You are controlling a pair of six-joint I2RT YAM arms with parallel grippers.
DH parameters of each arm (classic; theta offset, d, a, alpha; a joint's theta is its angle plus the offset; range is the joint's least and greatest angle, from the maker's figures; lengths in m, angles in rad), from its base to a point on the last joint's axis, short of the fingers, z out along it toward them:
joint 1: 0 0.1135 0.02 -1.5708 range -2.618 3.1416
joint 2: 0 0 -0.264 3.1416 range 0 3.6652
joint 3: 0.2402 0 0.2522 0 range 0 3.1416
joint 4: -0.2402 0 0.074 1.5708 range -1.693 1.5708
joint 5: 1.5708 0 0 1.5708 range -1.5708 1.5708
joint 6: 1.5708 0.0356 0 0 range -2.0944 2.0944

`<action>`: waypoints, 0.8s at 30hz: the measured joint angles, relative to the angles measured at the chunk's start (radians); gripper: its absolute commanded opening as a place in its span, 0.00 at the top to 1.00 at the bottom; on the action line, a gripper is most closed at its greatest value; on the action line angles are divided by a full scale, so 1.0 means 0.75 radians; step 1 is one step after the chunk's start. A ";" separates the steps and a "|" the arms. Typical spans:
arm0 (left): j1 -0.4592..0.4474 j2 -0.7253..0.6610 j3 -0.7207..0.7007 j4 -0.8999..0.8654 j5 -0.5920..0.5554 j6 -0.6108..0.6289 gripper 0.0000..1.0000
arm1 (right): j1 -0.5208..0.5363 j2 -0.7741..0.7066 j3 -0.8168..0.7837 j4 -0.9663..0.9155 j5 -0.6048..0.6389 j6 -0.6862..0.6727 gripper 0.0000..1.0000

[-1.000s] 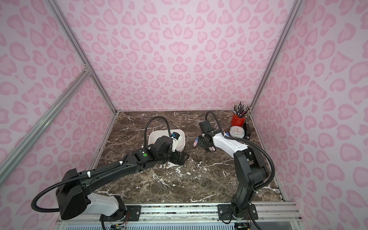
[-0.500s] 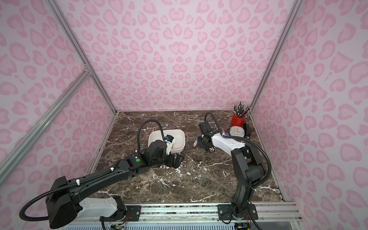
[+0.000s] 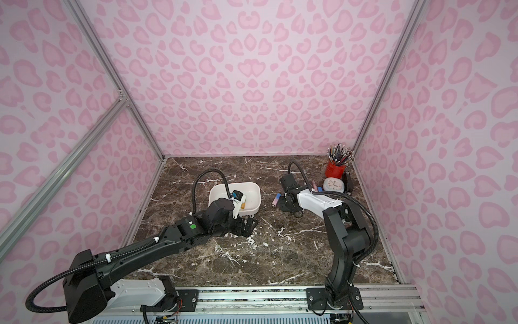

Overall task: Put the lipstick into the storage box
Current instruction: Pick up the lipstick at the center of the board.

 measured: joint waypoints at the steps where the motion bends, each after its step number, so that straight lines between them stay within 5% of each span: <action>1: 0.000 -0.001 -0.001 0.000 -0.001 0.000 0.02 | -0.001 0.000 0.000 0.004 0.001 -0.001 0.62; 14: 0.000 -0.006 -0.004 -0.001 -0.010 0.000 0.02 | -0.017 0.042 0.000 0.014 -0.005 -0.010 0.63; 24: 0.000 -0.010 -0.021 0.000 -0.015 -0.001 0.02 | -0.012 0.074 0.000 0.014 -0.011 -0.008 0.77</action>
